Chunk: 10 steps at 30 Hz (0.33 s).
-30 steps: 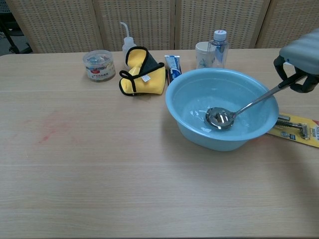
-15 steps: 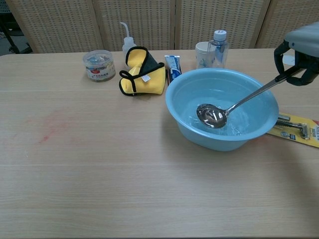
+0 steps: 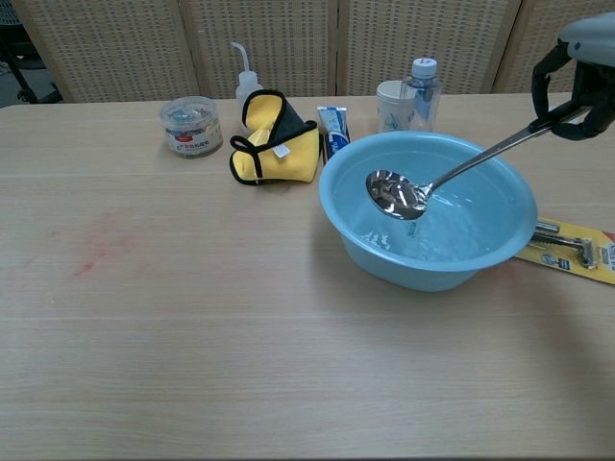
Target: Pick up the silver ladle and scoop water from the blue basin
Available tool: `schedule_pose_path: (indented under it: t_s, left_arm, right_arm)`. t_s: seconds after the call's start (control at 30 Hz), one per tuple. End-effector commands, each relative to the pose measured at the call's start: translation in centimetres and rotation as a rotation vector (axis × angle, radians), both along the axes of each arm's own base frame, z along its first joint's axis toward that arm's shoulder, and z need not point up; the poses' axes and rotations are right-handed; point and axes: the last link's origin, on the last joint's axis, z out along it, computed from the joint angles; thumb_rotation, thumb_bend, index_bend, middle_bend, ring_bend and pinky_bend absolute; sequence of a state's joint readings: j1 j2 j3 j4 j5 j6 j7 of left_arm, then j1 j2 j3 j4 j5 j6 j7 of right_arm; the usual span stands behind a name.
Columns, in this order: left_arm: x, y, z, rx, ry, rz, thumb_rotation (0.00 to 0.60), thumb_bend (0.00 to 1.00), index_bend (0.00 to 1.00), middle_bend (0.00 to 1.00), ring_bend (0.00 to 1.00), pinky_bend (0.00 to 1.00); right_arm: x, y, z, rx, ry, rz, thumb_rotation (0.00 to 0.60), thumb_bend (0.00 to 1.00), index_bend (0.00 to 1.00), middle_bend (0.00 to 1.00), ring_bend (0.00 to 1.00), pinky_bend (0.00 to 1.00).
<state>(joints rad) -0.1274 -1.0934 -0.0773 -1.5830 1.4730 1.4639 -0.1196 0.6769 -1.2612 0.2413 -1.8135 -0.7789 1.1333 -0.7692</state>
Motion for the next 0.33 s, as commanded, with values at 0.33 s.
schedule_pose_path:
  t_s: [0.33]
  left_arm:
    - [-0.24, -0.13, 0.01, 0.001, 0.005, 0.01, 0.6, 0.0, 0.0, 0.0, 0.0, 0.06]
  right_arm:
    - [1.17, -0.23, 1.01, -0.018, 0.021, 0.012, 0.6, 1.0, 0.82, 1.0, 0.93, 1.0]
